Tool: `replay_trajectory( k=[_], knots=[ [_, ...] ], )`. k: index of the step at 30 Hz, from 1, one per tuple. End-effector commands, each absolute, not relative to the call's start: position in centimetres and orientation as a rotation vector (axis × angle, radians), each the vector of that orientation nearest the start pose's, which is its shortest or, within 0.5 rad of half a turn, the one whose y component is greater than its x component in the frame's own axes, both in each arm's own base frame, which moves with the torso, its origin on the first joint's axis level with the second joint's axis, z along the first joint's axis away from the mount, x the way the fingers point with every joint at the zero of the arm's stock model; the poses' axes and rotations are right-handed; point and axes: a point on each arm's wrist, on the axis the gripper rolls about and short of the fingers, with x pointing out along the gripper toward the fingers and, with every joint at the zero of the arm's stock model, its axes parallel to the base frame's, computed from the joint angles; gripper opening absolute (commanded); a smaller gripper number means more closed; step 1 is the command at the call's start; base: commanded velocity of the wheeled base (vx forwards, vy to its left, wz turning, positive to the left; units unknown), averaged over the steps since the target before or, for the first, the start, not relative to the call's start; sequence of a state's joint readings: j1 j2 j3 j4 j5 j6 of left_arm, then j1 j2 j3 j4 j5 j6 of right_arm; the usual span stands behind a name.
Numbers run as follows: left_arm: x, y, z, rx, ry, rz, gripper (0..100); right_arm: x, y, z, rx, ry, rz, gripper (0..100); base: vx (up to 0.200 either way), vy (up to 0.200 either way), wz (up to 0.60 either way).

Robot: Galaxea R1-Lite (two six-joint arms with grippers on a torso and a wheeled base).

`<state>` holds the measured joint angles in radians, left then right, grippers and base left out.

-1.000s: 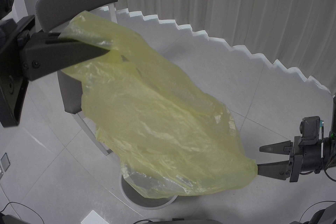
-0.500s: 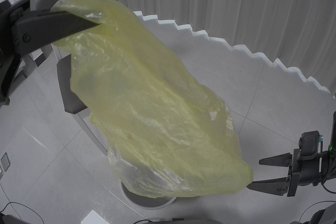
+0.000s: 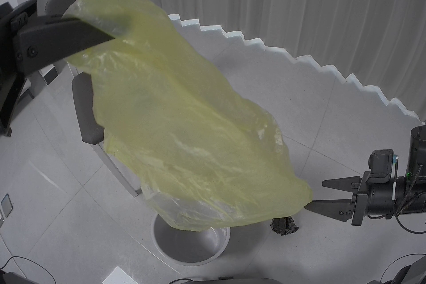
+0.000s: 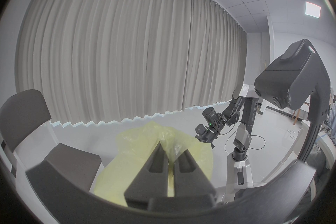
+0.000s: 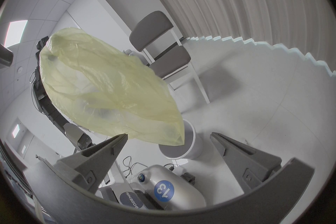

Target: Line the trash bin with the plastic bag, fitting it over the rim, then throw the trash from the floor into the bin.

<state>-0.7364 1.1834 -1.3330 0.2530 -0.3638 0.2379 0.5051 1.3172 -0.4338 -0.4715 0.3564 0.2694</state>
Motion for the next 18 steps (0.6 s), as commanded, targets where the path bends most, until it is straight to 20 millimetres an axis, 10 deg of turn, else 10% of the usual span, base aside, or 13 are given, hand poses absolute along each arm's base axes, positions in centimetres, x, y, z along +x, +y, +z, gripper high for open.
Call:
replay_trajectory(
  k=[1, 18],
  knots=[
    [10.4, -10.4, 36.7, 0.234, -0.023, -1.101, 0, 15.6, 8.1, 17.4, 0.240, 0.464, 0.729, 100, 0.000, 0.000, 0.00],
    [10.5, -10.3, 36.7, 0.233, -0.025, -1.091, 0, 18.0, 7.9, 16.0, 0.242, 0.533, 0.668, 100, 0.000, 0.000, 0.00]
  ],
)
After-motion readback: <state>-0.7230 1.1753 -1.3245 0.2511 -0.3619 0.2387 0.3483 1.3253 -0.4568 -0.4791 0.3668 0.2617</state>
